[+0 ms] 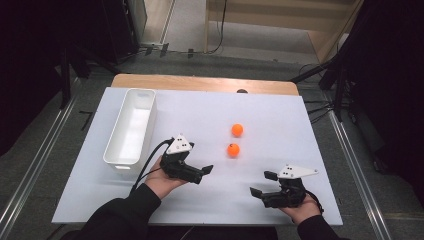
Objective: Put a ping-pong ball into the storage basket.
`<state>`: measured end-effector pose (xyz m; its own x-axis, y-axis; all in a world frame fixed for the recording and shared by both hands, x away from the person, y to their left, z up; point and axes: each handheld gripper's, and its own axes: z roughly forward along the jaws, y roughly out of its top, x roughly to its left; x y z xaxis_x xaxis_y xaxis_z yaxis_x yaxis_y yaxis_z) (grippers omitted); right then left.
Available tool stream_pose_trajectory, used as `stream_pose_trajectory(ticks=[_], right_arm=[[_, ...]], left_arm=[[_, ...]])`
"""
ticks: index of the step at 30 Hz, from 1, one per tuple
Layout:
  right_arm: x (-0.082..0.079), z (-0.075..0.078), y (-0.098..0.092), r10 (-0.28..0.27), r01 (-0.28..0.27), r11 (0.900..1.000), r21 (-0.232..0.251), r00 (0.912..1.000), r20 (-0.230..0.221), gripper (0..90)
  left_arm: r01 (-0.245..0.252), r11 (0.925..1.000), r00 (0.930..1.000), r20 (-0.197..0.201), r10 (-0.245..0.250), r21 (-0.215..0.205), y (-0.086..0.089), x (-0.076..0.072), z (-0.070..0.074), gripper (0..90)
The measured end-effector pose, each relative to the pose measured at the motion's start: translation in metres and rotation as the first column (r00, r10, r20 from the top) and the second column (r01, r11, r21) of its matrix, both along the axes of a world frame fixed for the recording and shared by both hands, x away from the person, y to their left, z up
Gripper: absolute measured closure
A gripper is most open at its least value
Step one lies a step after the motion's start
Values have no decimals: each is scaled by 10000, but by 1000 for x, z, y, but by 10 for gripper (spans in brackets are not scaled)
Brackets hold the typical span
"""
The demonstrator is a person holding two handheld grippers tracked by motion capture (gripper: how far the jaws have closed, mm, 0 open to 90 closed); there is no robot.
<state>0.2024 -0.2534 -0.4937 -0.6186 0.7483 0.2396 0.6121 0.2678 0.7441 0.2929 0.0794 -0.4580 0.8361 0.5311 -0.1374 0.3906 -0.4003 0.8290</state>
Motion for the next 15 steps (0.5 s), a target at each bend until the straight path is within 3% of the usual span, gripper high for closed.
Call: stream_pose_trajectory(ticks=[15], right_arm=[[0,-1,1,67,-66,9999,-126,10000,8,156]], left_arm=[[-17,10000,10000,-2,17,-15,-18,14,-4,5]])
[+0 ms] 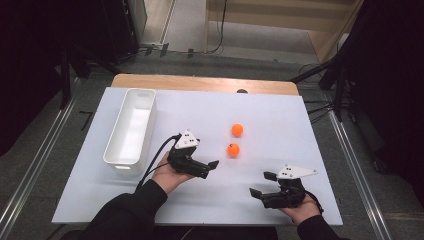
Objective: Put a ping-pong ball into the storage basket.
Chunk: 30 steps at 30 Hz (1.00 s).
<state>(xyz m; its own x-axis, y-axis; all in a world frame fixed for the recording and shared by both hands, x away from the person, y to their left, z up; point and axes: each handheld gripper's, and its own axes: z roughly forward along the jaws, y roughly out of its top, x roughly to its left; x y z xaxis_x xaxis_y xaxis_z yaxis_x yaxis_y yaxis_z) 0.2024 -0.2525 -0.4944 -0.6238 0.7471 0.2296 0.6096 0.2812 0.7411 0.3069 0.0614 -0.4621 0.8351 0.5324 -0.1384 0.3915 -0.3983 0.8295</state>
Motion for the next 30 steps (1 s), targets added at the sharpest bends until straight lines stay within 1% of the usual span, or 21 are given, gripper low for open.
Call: stream_pose_trajectory(ticks=[5,12,16,18,20,22,26,27,30], right_arm=[[0,-1,0,-63,63,9999,-81,10000,-75,156],[1,-1,0,-71,71,9999,-80,10000,-6,156],[2,-1,-1,-147,147,9998,-113,9999,39,156],[2,-1,0,-229,229,9997,-47,9997,20,156],[2,-1,0,-180,180,9998,-99,9998,39,156],[2,-1,0,-176,176,9998,-116,9998,27,156],[2,-1,0,-181,181,9997,-135,9998,13,156],[2,-1,-1,-187,188,9997,-148,9998,31,156],[2,-1,-1,-198,198,9997,-175,9998,38,156]], left_arm=[[40,10000,10000,22,-39,-32,-7,4,0,5],[131,9999,9999,47,-131,32,-16,9,-1,5],[140,9999,9999,2,-140,-32,-20,12,-2,6],[83,9999,9999,82,-83,-59,-21,13,-2,29],[109,9999,9998,137,-109,14,-23,15,-2,30],[100,9999,9999,79,-99,-45,-24,16,-2,30],[102,9999,9999,61,-102,-29,-28,19,-3,30],[116,9999,9999,108,-117,64,-30,20,-3,30],[76,9999,9999,73,-76,-76,-34,21,-4,36]])
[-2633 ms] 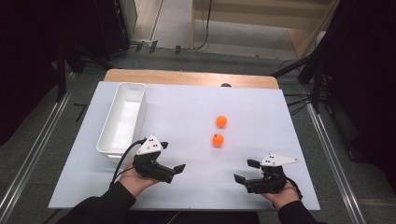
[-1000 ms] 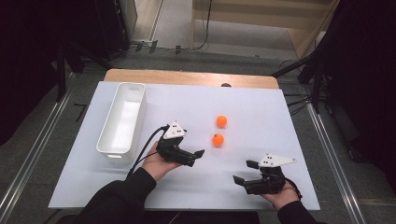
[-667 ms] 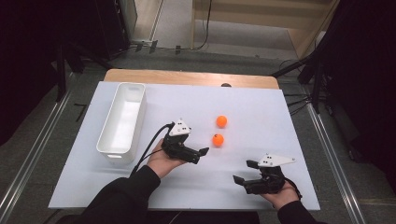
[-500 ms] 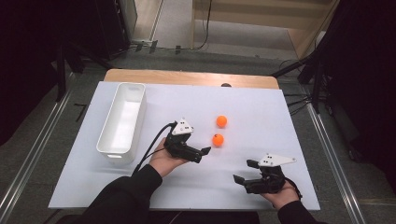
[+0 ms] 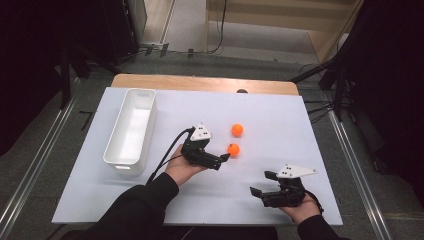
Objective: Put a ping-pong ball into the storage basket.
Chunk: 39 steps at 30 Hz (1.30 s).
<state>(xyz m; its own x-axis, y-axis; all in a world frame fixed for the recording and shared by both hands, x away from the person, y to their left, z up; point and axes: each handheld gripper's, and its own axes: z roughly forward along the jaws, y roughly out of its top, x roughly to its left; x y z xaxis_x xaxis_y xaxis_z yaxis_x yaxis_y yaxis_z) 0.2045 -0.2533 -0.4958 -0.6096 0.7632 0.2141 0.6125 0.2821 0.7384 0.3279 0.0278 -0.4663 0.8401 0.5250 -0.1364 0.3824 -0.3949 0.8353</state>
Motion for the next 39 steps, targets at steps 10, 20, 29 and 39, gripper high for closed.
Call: stream_pose_trajectory(ticks=[10,20,29,39], right_arm=[[0,0,1,-27,27,10000,8,10000,-19,156],[0,0,2,29,-29,10000,11,10000,-89,156],[0,0,2,53,-53,10000,17,9999,-103,156],[0,-1,3,172,-172,9998,-76,9998,-61,156]], left_arm=[[37,10000,9998,-209,-36,44,-11,8,-3,47],[152,9999,9999,-53,-151,83,-24,14,0,47],[176,9997,9998,107,-178,177,-37,19,1,64],[120,9999,9999,88,-121,87,-48,25,-2,64]])
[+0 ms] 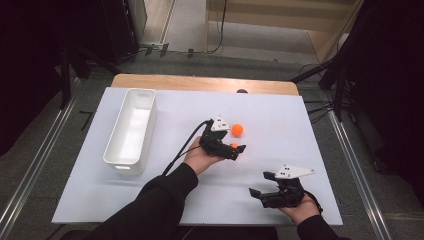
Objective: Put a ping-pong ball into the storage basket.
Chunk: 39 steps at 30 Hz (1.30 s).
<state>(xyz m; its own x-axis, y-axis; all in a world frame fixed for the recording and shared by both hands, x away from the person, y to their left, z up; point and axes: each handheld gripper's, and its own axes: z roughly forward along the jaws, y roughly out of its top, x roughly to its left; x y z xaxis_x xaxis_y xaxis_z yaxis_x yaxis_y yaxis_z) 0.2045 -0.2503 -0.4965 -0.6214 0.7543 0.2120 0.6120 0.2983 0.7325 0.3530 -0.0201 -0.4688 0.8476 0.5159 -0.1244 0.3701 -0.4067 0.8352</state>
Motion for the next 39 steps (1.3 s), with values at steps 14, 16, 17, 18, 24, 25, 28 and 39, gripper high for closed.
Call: stream_pose_trajectory(ticks=[14,16,17,18,24,25,28,39], right_arm=[[0,0,-1,11,-11,10000,-32,10000,15,156],[0,0,0,18,-18,10000,-12,10000,-8,156],[-1,0,0,16,-16,10000,-15,10000,-36,156],[-1,0,0,23,-23,10000,-18,10000,-37,156],[-1,0,0,35,-35,10000,-31,10000,-33,156],[-1,0,0,34,-34,10000,-36,10000,-34,156],[-1,0,0,57,-57,10000,-54,10000,-19,156],[0,-1,0,127,-128,9999,-85,9999,-46,156]], left_arm=[[-206,9995,9995,259,200,223,-4,3,-10,136],[-157,9995,9998,154,153,289,-4,3,-12,136],[-82,9996,9999,75,80,264,-4,4,-12,136],[-28,9997,10000,-5,28,244,-5,4,-13,136],[-53,9993,10000,-70,56,359,-7,4,-18,135],[-14,9993,10000,-87,17,380,-7,4,-20,135],[-1,9989,9998,-190,9,461,-9,3,-22,135],[-17,9983,9994,-330,36,583,-9,1,-38,136]])
